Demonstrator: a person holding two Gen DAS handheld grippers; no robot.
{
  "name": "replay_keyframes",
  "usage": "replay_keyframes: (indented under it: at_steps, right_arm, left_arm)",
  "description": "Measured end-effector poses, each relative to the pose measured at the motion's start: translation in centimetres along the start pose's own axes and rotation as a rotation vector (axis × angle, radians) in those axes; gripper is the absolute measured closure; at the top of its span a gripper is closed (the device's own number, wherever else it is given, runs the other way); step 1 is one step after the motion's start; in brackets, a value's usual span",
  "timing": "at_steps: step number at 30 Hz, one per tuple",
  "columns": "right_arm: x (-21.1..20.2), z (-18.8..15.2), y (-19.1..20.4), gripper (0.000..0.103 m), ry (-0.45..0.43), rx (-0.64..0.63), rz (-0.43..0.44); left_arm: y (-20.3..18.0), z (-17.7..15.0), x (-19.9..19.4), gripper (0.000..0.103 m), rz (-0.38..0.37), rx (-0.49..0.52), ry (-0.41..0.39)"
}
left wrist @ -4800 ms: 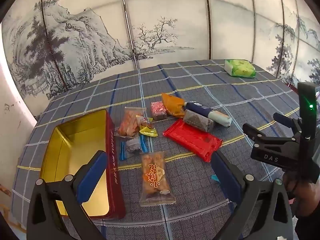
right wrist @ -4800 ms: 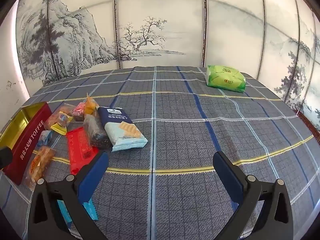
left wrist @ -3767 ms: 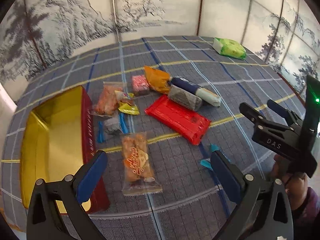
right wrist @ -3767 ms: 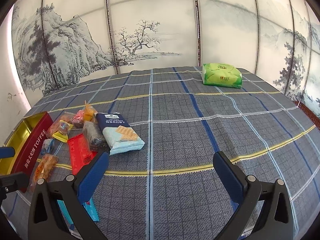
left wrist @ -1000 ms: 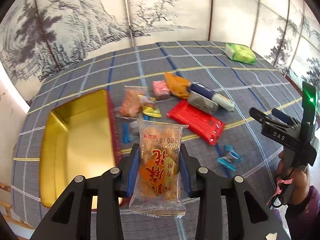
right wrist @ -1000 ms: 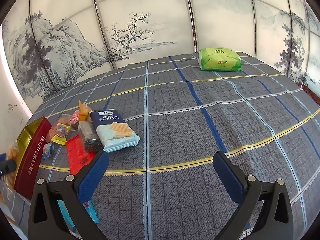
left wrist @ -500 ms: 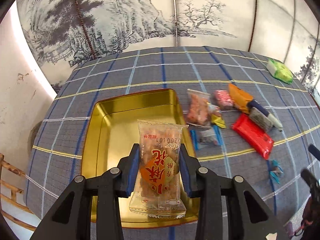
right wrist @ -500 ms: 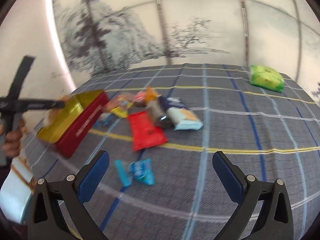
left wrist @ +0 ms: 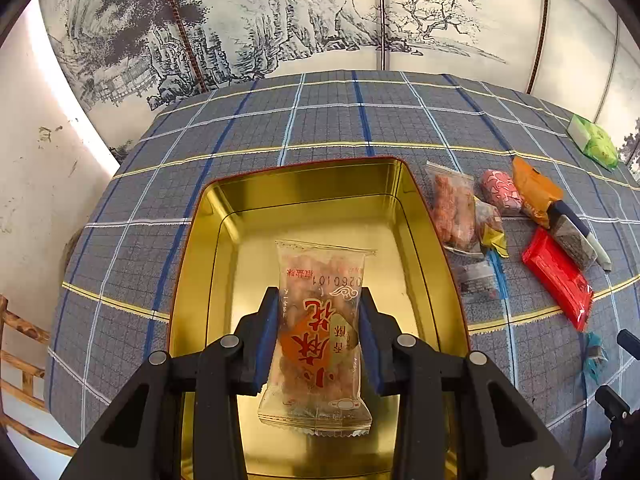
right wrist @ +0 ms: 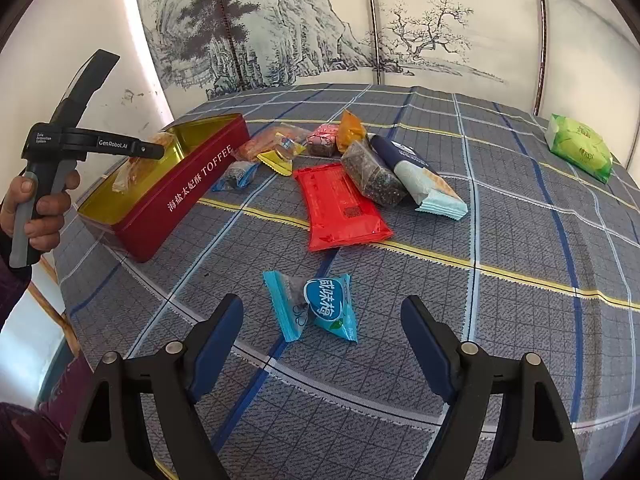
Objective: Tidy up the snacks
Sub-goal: 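Carry the pastry packet into the tin with the left gripper while the right gripper grasps the blue candy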
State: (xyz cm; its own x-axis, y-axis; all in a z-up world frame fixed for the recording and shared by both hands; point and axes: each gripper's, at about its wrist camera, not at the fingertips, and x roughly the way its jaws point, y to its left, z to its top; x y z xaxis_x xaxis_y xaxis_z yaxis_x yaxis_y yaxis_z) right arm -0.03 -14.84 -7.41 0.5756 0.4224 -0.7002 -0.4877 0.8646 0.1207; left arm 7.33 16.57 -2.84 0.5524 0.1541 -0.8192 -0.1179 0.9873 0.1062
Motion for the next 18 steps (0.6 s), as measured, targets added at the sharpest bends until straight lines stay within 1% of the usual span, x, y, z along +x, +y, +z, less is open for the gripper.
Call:
replay_keyframes:
  at_steps: [6, 10, 13, 14, 15, 16, 18]
  right_arm:
    - [1.1, 0.6, 0.4, 0.033, 0.036, -0.022, 0.006]
    - [1.6, 0.9, 0.3, 0.036, 0.049, -0.027, 0.01]
    - [2.2, 1.1, 0.2, 0.044, 0.068, -0.028, 0.018]
    - [2.5, 1.2, 0.1, 0.051, 0.078, -0.026, 0.022]
    - [2.7, 1.2, 0.1, 0.055, 0.085, -0.028, 0.017]
    - [2.7, 1.3, 0.1, 0.057, 0.083, -0.032, 0.016]
    - [2.8, 1.3, 0.2, 0.06, 0.089, -0.035, 0.012]
  left_arm:
    - [0.4, 0.7, 0.9, 0.069, 0.01, 0.0, 0.011]
    - [0.6, 1.1, 1.6, 0.069, 0.006, -0.001, 0.027]
    - [0.5, 1.1, 1.5, 0.068, 0.016, 0.013, 0.007]
    - [0.4, 1.1, 1.5, 0.067, 0.023, 0.019, 0.005]
    - [0.4, 1.1, 1.5, 0.065, 0.022, 0.019, 0.005]
    - [0.5, 1.0, 1.4, 0.064, 0.017, 0.013, 0.003]
    - [0.7, 0.9, 0.9, 0.055, 0.005, -0.002, -0.006]
